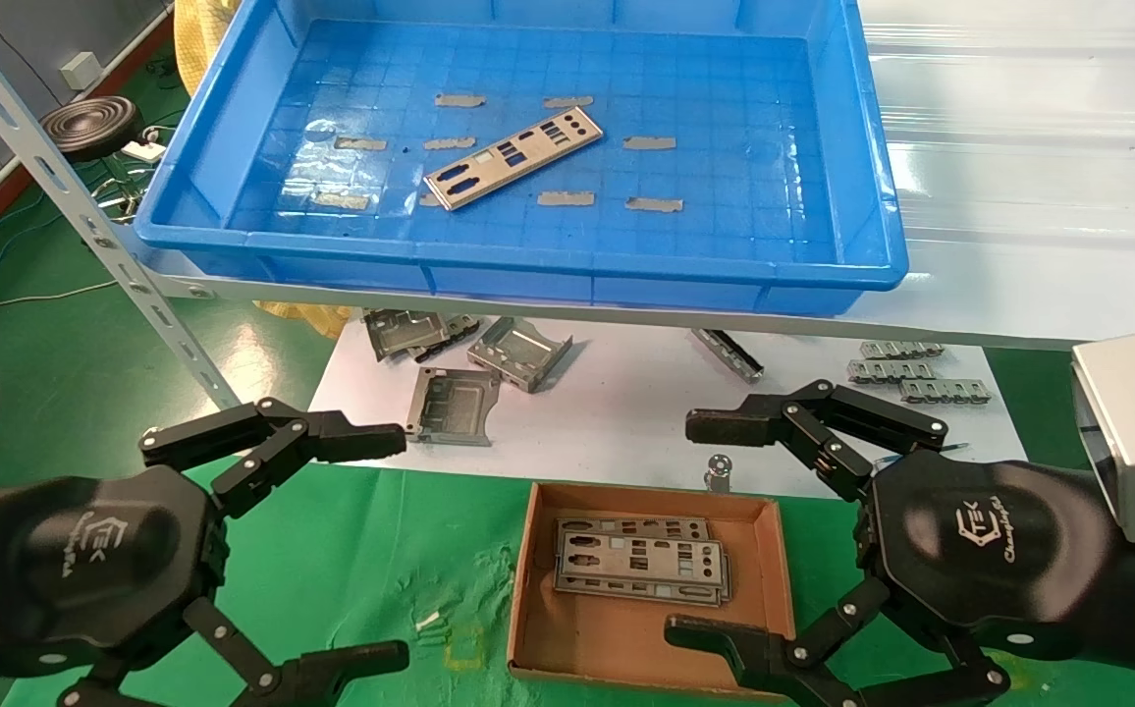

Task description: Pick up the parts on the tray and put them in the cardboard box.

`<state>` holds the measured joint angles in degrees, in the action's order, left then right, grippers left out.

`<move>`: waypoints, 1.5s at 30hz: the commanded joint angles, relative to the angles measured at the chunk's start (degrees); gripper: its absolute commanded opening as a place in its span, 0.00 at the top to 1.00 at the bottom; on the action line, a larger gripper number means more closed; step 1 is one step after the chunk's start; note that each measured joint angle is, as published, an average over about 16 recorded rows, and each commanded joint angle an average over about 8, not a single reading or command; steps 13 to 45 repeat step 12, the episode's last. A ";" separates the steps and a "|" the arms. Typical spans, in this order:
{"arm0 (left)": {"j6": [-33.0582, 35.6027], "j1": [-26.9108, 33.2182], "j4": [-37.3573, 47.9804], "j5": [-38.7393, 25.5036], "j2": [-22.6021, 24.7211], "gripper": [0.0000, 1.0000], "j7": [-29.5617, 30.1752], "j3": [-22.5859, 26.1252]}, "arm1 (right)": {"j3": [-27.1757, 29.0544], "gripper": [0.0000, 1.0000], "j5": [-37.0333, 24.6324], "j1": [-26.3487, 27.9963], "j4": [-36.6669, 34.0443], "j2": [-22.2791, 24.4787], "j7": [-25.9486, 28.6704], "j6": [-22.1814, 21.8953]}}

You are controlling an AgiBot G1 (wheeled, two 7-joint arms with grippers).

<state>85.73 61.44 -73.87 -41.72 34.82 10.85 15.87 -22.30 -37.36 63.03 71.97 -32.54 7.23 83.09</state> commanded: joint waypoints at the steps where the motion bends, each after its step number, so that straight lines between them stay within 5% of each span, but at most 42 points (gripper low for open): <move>1: -0.01 0.03 0.06 -0.03 0.04 0.00 -0.02 0.03 | 0.00 0.00 0.00 0.00 0.00 0.00 0.00 0.00; 45: -0.05 0.06 0.22 -0.08 0.13 0.00 -0.07 0.09 | 0.00 0.00 0.00 0.00 0.00 0.00 0.00 0.00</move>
